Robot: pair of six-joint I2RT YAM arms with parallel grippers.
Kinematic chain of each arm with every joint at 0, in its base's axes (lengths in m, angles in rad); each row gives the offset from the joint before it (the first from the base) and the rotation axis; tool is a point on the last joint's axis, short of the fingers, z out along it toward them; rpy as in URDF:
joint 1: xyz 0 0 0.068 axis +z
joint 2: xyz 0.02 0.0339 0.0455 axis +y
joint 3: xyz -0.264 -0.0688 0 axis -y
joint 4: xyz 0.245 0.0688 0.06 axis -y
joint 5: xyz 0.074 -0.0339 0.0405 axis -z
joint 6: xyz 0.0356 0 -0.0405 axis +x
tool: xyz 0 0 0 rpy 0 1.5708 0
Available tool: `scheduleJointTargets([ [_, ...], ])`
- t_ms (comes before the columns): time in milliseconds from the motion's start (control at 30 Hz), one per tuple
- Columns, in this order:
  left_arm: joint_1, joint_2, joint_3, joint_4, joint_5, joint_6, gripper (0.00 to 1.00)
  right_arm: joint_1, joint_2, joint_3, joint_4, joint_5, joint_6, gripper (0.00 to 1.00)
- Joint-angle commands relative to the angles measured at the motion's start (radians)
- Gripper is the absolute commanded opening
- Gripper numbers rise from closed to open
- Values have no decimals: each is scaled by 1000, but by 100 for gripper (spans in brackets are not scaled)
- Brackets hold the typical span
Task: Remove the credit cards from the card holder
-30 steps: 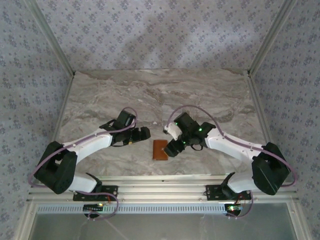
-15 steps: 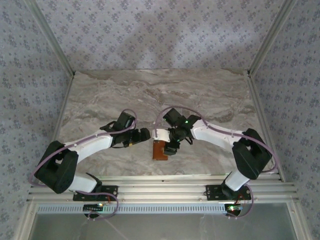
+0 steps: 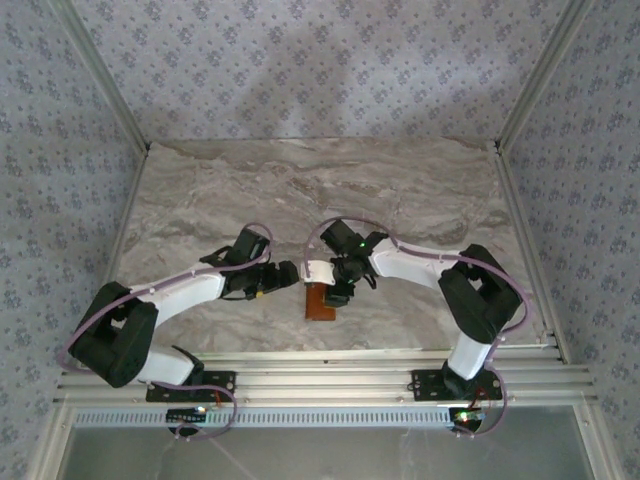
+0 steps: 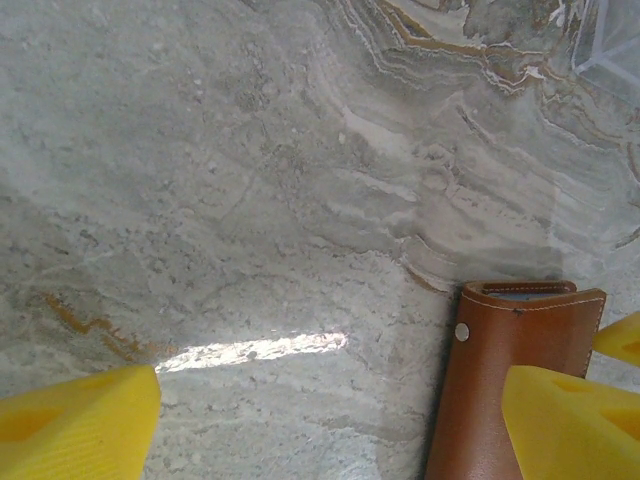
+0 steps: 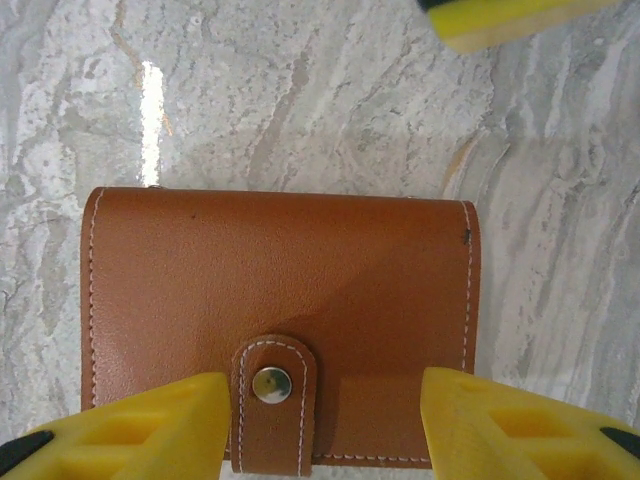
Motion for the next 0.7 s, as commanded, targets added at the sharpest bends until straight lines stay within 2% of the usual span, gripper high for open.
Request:
scheduleJointTargets([
  [0, -1, -3, 0, 9, 15, -9, 89, 11, 17, -9, 6, 2, -27, 54],
  [433, 0, 10, 0, 14, 23, -13, 89, 25, -22, -65, 39, 20, -10, 51],
  [667, 1, 11, 1, 14, 25, -15, 89, 45, -40, -95, 77, 68, -16, 41],
])
